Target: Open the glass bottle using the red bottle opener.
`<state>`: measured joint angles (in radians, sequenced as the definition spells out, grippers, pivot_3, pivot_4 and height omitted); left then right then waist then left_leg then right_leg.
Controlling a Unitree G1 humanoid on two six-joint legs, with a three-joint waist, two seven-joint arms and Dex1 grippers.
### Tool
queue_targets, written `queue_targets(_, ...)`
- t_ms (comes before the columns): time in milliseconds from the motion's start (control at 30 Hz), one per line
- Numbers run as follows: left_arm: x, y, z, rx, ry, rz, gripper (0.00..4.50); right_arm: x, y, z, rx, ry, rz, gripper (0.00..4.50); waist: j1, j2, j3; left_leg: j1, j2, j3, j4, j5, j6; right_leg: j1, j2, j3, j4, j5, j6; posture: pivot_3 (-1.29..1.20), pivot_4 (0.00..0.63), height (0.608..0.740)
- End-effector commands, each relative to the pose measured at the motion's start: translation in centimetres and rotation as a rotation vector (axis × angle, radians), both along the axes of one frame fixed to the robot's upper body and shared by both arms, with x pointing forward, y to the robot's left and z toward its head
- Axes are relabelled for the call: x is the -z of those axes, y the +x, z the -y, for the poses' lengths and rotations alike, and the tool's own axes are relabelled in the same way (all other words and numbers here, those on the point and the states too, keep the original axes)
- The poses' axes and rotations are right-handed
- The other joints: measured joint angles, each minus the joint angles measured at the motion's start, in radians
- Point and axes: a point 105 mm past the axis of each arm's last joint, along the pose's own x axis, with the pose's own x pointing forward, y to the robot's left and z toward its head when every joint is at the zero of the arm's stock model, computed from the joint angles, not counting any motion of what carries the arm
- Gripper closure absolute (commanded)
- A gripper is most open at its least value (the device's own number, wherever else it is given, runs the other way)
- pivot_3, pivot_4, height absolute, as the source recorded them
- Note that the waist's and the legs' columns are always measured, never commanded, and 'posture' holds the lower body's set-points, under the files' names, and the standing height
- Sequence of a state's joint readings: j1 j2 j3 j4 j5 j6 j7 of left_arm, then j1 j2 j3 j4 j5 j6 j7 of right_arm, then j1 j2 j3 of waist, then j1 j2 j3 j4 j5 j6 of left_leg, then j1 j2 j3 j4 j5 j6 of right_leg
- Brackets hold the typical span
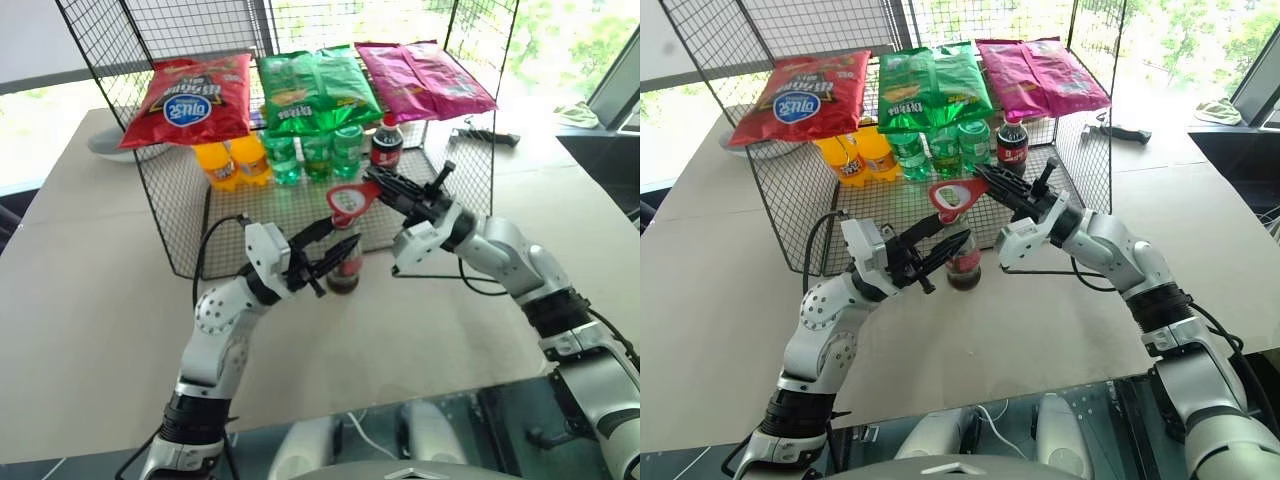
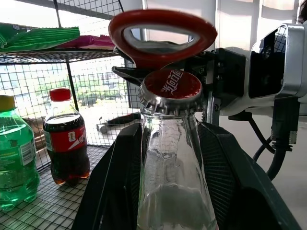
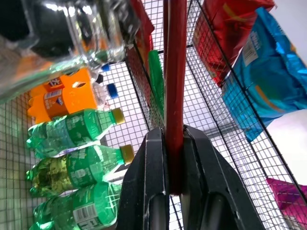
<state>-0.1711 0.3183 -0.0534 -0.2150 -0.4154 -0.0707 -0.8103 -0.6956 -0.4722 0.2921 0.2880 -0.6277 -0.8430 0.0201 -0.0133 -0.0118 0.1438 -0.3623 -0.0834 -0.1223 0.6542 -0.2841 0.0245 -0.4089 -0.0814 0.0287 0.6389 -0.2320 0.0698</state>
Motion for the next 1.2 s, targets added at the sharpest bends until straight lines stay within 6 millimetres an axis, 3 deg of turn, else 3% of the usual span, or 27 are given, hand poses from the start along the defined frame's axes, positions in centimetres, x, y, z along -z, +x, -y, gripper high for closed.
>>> queue_targets(33, 1.0, 0.0, 0.1, -0.001, 0.031, -0.037, 2.85, -2.0, -0.7, 0.5, -0.017, 0.071, 0.065, 4.5, 0.0, 0.0, 0.0, 0.0, 0.0, 0.0, 0.0, 0.0, 0.0, 0.0, 0.0, 0.0, 0.0, 0.0, 0.0, 0.0, 0.15, 0.74)
queue_targets(300, 1.0, 0.0, 0.1, -0.003, 0.03, -0.038, 2.85, -0.4, 0.1, 1.1, 0.016, 0.038, 0.0, 4.5, 0.0, 0.0, 0.0, 0.0, 0.0, 0.0, 0.0, 0.0, 0.0, 0.0, 0.0, 0.0, 0.0, 0.0, 0.0, 0.0, 0.15, 0.74)
queue_targets(733, 1.1, -0.1, -0.1, -0.011, 0.033, -0.042, 2.85, 2.0, -1.7, -1.5, -0.12, 0.005, -0.12, 4.5, 0.0, 0.0, 0.0, 0.0, 0.001, 0.0, -0.001, 0.0, 0.0, 0.0, 0.0, 0.001, -0.001, 0.0, 0.0, 0.0, 0.15, 0.74)
queue_targets(1200, 1.3, -0.1, -0.5, -0.026, 0.034, -0.046, 2.85, 0.9, -1.2, -1.1, -0.109, 0.06, -0.123, 4.5, 0.0, 0.0, 0.0, 0.001, 0.001, 0.0, -0.001, 0.0, 0.0, 0.0, 0.001, 0.001, -0.001, 0.0, 0.0, 0.0, 0.15, 0.74)
